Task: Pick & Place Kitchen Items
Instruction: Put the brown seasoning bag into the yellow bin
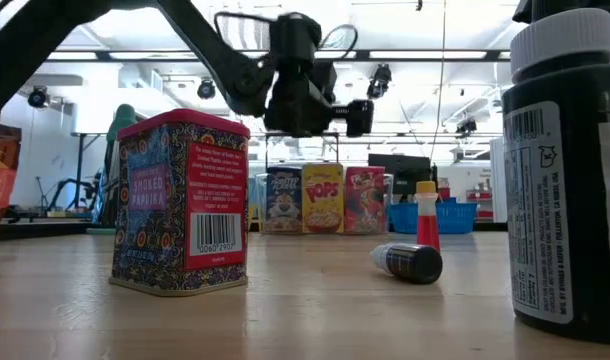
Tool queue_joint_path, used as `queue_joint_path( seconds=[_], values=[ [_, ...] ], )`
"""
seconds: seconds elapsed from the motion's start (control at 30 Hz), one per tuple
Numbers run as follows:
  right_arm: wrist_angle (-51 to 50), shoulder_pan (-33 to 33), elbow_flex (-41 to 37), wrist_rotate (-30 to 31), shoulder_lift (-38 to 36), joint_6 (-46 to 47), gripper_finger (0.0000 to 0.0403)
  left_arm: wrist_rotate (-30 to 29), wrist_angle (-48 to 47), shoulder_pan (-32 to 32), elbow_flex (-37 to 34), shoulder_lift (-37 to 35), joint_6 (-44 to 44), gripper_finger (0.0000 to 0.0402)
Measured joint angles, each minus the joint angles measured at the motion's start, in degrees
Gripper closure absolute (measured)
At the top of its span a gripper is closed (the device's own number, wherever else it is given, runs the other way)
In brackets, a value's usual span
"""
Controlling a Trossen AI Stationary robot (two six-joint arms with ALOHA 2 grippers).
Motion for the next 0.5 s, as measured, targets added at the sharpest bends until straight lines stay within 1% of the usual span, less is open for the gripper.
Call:
queue_joint_path(
  seconds=[0.13,0.33,0.43,0.5],
  values=[
    [0.0,0.0,0.0,0.0,0.0,0.0,0.0394,-0.1,0.0,-1.6,0.0,-2.8,3.6,0.0016],
    [0.0,0.0,0.0,0.0,0.0,0.0,0.0394,-0.6,-0.6,-4.7,-0.1,-6.2,7.4,0.007],
    [0.0,0.0,0.0,0.0,0.0,0.0,0.0394,-0.7,-4.2,-7.0,-0.3,-8.7,9.5,0.0091],
    [0.0,0.0,0.0,0.0,0.0,0.0,0.0394,-1.1,-9.9,-9.2,-0.4,-11.2,10.8,0.0098]
  ],
)
